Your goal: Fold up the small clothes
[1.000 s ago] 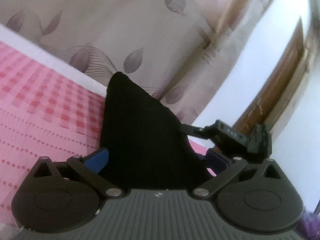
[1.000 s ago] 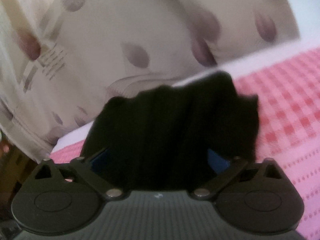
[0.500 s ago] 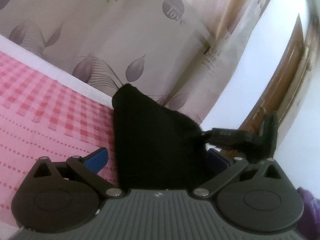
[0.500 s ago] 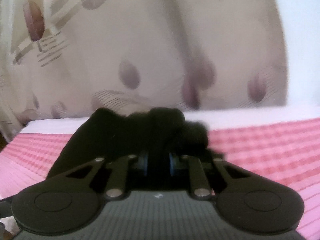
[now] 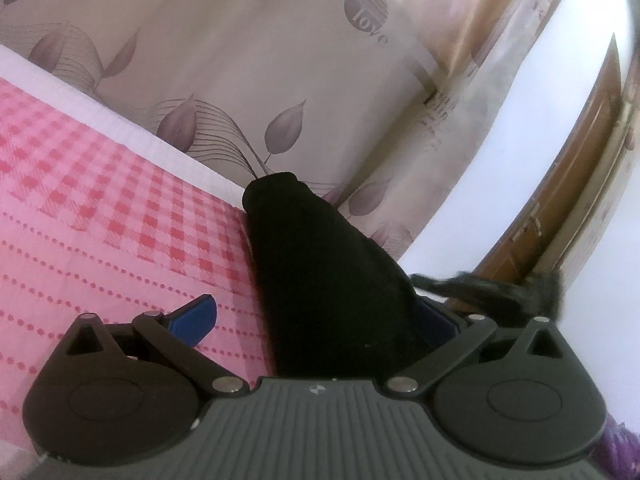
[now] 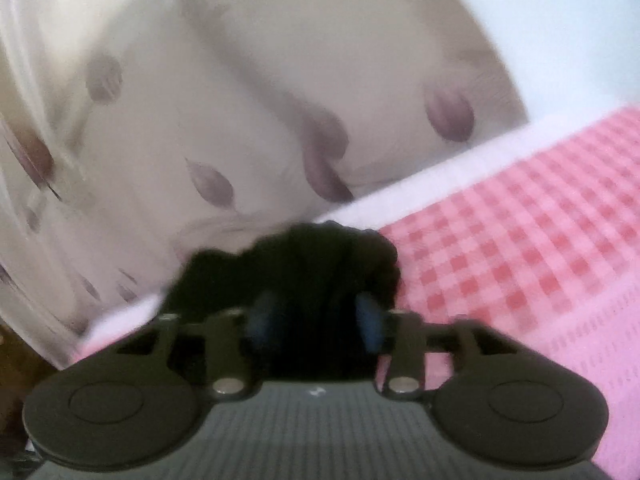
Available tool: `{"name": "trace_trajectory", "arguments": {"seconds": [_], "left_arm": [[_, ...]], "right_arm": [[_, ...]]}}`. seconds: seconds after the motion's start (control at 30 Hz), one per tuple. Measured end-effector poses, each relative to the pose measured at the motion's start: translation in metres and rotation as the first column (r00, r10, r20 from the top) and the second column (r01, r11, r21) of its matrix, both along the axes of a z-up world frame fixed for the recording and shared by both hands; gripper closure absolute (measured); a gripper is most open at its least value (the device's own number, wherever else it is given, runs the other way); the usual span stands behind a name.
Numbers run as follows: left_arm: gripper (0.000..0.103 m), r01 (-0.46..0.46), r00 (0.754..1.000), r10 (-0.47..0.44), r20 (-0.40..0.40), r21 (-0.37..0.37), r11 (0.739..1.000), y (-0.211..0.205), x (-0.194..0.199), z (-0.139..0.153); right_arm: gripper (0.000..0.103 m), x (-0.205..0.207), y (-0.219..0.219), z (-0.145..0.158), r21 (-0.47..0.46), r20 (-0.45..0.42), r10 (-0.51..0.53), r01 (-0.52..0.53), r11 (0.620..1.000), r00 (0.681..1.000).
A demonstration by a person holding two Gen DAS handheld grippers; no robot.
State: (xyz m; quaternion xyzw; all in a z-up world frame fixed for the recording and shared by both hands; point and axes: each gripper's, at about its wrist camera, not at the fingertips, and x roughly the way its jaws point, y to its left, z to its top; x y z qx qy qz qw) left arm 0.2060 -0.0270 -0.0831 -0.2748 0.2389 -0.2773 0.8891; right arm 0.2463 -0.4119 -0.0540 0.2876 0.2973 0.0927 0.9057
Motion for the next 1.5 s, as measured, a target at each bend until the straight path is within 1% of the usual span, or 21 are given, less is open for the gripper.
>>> {"name": "trace_trajectory", "arguments": {"seconds": [0.13,0.2,0.3,0.33,0.37,0.4,0.43,0.5,0.57,0.6,0.67,0.77,0.83,0.93,1.0,1.07,1.1,1.2,1.3,1.4,1.5], "left_arm": [[0.0,0.008,1.0,-0.008,0.006,0.012,1.0,-0.002,-0.001,0.001],[0.0,0.01,1.0,-0.01,0.01,0.019,1.0,-0.004,-0.002,0.002],[0.0,0.006,1.0,-0.007,0.011,0.03,1.0,-0.005,-0.003,0.002],[0.0,0.006,1.0,-0.006,0.01,0.033,0.999,-0.006,-0.003,0.002],[0.0,0.005,1.0,-0.005,0.007,0.037,0.999,-0.006,-0.003,0.002],[0.0,0.003,1.0,-0.004,0.003,0.039,0.999,-0.006,-0.002,0.002],[0.0,-0.002,1.0,0.002,-0.003,0.043,0.999,-0.006,-0.001,0.002],[0.0,-0.012,1.0,0.013,-0.011,0.045,0.999,-0.005,-0.001,0.001],[0.0,-0.021,1.0,0.022,-0.014,0.047,0.999,-0.004,-0.001,0.001],[0.0,-0.023,1.0,0.024,-0.015,0.048,0.999,-0.004,-0.001,0.001],[0.0,-0.022,1.0,0.023,-0.015,0.05,0.998,-0.005,0.0,0.001],[0.0,-0.017,1.0,0.018,-0.012,0.057,0.998,-0.005,-0.001,0.001],[0.0,-0.016,1.0,0.017,-0.011,0.06,0.998,-0.005,-0.001,0.002],[0.0,-0.016,1.0,0.017,-0.012,0.06,0.998,-0.005,-0.001,0.001],[0.0,-0.014,1.0,0.014,-0.01,0.06,0.998,-0.005,0.0,0.001],[0.0,-0.003,1.0,0.003,-0.003,0.063,0.998,-0.005,0.0,0.001],[0.0,0.001,1.0,-0.001,0.0,0.067,0.998,-0.007,-0.001,0.001],[0.0,0.008,1.0,-0.008,0.009,0.073,0.997,-0.009,-0.002,0.002],[0.0,0.012,1.0,-0.013,0.01,0.074,0.997,-0.009,-0.001,0.002],[0.0,0.013,1.0,-0.014,0.011,0.073,0.997,-0.009,-0.002,0.002],[0.0,0.017,1.0,-0.017,0.006,0.077,0.997,-0.01,-0.002,0.002]], "right_arm": [[0.044,-0.056,0.012,0.012,-0.02,0.045,0.092,-0.092,0.996,0.995],[0.044,-0.076,0.026,0.01,-0.062,0.024,0.143,-0.141,0.988,0.989],[0.048,-0.083,0.046,0.0,-0.174,-0.038,0.179,-0.183,0.968,0.983],[0.056,-0.082,0.049,-0.004,-0.184,-0.045,0.188,-0.193,0.964,0.981],[0.06,-0.081,0.051,-0.008,-0.189,-0.054,0.192,-0.199,0.962,0.98],[0.071,-0.079,0.053,-0.01,-0.209,-0.065,0.191,-0.2,0.957,0.979],[0.077,-0.078,0.055,-0.01,-0.235,-0.076,0.185,-0.198,0.952,0.98],[0.087,-0.081,0.058,-0.006,-0.269,-0.068,0.182,-0.193,0.944,0.981],[0.09,-0.091,0.063,0.006,-0.366,-0.037,0.18,-0.181,0.913,0.983],[0.097,-0.096,0.061,0.012,-0.389,-0.031,0.175,-0.174,0.905,0.984],[0.097,-0.103,0.053,0.016,-0.406,-0.051,0.174,-0.18,0.896,0.983],[0.097,-0.104,0.042,0.005,-0.368,-0.1,0.171,-0.196,0.909,0.98],[0.097,-0.103,0.04,-0.001,-0.357,-0.107,0.16,-0.188,0.915,0.981],[0.096,-0.096,0.03,-0.008,-0.256,-0.129,0.156,-0.184,0.949,0.979],[0.095,-0.098,0.017,-0.011,-0.154,-0.134,0.143,-0.164,0.974,0.981],[0.093,-0.101,0.007,-0.01,-0.075,-0.117,0.148,-0.157,0.985,0.982],[0.092,-0.105,0.006,-0.003,-0.096,-0.092,0.137,-0.146,0.985,0.986],[0.092,-0.107,0.017,0.029,-0.228,0.003,0.121,-0.117,0.967,0.993],[0.092,-0.085,0.037,0.051,-0.276,0.065,0.167,-0.143,0.95,0.984],[0.092,-0.049,0.069,0.053,-0.397,0.075,0.218,-0.172,0.901,0.973],[0.092,-0.018,0.084,0.033,-0.471,0.033,0.218,-0.177,0.864,0.975]]}}
